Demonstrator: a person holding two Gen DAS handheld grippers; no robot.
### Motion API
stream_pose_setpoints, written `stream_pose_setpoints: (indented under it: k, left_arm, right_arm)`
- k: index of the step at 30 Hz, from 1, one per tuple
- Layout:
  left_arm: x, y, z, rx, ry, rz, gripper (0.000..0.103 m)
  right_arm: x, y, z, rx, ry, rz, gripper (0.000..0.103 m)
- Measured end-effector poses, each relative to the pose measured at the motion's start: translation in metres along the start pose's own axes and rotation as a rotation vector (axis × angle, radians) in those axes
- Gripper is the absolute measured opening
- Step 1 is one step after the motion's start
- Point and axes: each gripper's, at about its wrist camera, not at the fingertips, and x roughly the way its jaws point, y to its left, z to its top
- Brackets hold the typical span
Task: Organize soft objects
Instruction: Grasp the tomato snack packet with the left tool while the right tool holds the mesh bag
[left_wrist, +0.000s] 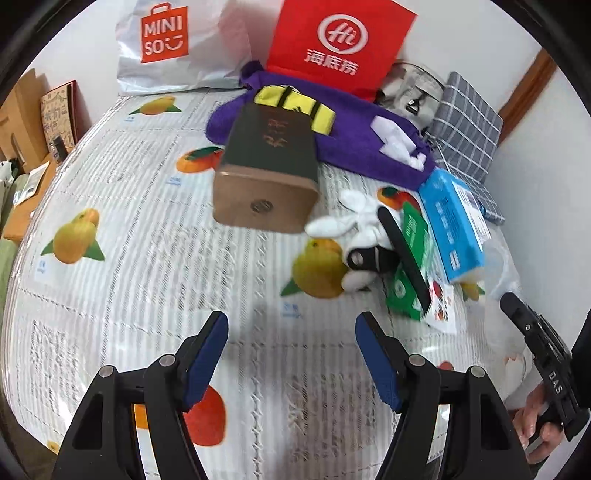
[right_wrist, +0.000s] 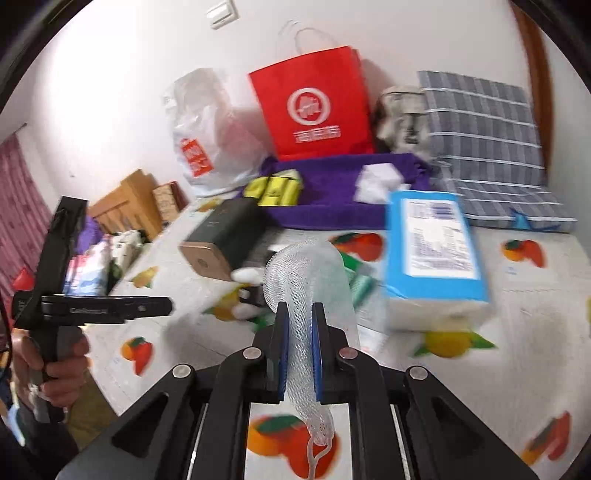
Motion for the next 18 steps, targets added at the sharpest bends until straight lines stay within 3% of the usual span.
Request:
stream_pose_setpoints:
  k: [4,11,18]
  left_arm:
    - [0.007,-0.014,-0.008,0.022,0.013,-0.015,0.070]
    - [0.020,-0.051,-0.012,0.101,0.001,0.005,0.070]
    - [0.030,-0.105,-0.014,0.204,-0.025,-0.088,0.070]
  right_arm:
    - [-0.012,-0.025,-0.024,0.004,0.026,-0.143,0.011]
    - [-0.009,-0.058,-0.052,0.038,0.076,-0.237,0.011]
    - [0.006,-0.076,-0.074,0.070,0.113,-0.203,0.011]
